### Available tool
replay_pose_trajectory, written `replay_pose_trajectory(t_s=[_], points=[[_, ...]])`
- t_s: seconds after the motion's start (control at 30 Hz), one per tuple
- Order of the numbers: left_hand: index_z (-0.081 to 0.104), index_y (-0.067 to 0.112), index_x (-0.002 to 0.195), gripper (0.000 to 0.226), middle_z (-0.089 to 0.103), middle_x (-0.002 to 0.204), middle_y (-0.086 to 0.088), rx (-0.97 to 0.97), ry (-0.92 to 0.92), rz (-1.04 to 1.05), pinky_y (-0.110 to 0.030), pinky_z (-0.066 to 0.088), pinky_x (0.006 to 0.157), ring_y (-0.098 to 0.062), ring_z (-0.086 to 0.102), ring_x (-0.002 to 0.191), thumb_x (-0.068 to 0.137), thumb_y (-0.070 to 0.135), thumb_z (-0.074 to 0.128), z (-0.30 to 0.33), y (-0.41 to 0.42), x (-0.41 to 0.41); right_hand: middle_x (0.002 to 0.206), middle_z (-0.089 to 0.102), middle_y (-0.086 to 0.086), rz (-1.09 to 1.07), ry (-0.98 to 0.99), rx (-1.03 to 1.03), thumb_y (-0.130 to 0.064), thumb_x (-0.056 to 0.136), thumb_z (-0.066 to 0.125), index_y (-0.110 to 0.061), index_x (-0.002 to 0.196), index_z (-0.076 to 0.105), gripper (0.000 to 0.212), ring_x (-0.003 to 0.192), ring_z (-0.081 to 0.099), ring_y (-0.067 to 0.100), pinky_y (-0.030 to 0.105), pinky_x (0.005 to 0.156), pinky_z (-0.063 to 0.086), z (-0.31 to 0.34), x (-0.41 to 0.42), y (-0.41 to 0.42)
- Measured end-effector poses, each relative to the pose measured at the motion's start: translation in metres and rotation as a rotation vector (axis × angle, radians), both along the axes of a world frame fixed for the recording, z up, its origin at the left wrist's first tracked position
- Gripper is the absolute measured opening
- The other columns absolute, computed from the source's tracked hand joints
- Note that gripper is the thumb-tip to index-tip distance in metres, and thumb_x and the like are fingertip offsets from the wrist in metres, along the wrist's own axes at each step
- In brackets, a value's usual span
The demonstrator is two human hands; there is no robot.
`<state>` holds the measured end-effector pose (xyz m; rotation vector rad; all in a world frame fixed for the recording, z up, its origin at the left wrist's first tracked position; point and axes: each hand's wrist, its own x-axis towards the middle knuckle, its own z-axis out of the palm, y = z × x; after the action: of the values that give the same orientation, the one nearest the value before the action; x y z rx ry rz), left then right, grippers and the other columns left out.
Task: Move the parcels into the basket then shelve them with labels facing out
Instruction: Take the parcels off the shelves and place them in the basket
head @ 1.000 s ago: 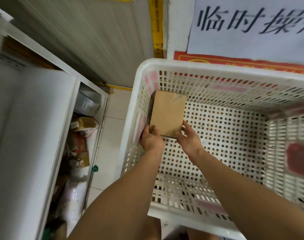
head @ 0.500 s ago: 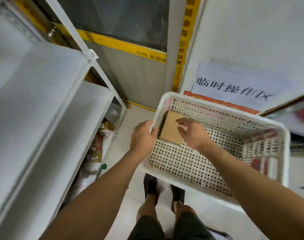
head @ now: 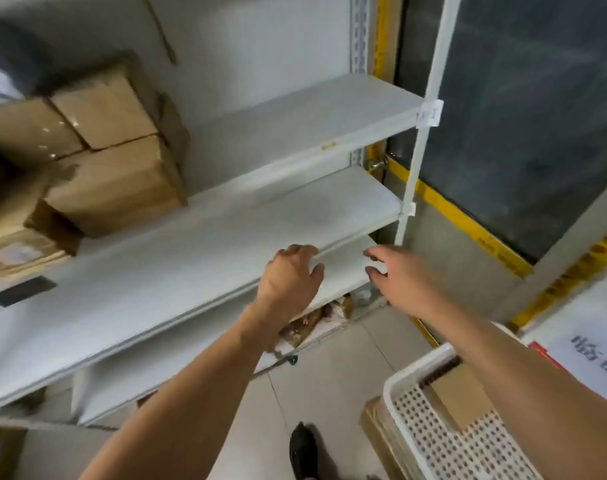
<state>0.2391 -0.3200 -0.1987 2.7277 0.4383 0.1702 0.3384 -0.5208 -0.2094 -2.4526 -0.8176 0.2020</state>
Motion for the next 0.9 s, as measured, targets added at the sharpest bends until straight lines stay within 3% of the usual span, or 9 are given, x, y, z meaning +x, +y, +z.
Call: replay_pose_trajectory(t_s=[0.13, 0.53, 0.7, 0.8, 0.9], points=[[0.063, 0.018, 0.142, 0.042, 0.065, 0.141, -0.007, 0.048, -0.097, 0.166, -0.041, 0.053, 0.099, -0.033, 0.062, 0.125, 0.104, 0.037, 0.060, 0.043, 0.061, -0.055, 0.143, 0.063, -0.001, 0.227, -0.097, 0.005, -0.034, 0.105, 0.060, -0.023, 0.146, 0.058, 0.043, 0.128, 0.059, 0.021, 0.039, 0.102, 0.052, 0.046, -0.016, 0.080], [0.061, 0.014, 0.143, 0.046, 0.064, 0.138, -0.010, 0.171, -0.333, 0.465, -0.043, 0.052, 0.098, -0.034, 0.059, 0.120, 0.101, 0.034, 0.064, 0.108, 0.214, -0.136, 0.141, 0.065, 0.002, 0.461, -0.241, 0.128, -0.033, 0.102, 0.064, -0.022, 0.145, 0.059, 0.044, 0.128, 0.059, 0.026, 0.039, 0.101, 0.050, 0.129, -0.054, 0.281], [0.044, 0.009, 0.153, 0.059, 0.046, 0.156, -0.015, 0.038, -0.440, 0.602, -0.045, 0.040, 0.114, -0.037, 0.045, 0.139, 0.100, 0.027, 0.060, 0.100, 0.253, -0.135, 0.151, 0.055, 0.007, 0.395, -0.259, 0.144, -0.040, 0.105, 0.059, -0.021, 0.154, 0.047, 0.055, 0.139, 0.048, 0.028, 0.042, 0.111, 0.045, 0.136, -0.055, 0.336], [0.024, 0.006, 0.162, 0.073, 0.024, 0.170, -0.020, -0.060, -0.483, 0.631, -0.046, 0.030, 0.126, -0.037, 0.025, 0.156, 0.102, 0.026, 0.060, 0.093, 0.262, -0.129, 0.162, 0.040, 0.010, 0.336, -0.202, 0.157, -0.046, 0.104, 0.058, -0.017, 0.162, 0.033, 0.069, 0.147, 0.040, 0.032, 0.044, 0.118, 0.039, 0.130, -0.055, 0.357], [0.014, 0.003, 0.165, 0.080, 0.014, 0.173, -0.022, -0.118, -0.506, 0.620, -0.046, 0.023, 0.130, -0.034, 0.012, 0.162, 0.102, 0.021, 0.060, 0.090, 0.268, -0.122, 0.171, 0.025, 0.009, 0.280, -0.087, 0.183, -0.054, 0.103, 0.056, -0.018, 0.167, 0.018, 0.083, 0.155, 0.030, 0.032, 0.045, 0.121, 0.035, 0.122, -0.052, 0.372]])
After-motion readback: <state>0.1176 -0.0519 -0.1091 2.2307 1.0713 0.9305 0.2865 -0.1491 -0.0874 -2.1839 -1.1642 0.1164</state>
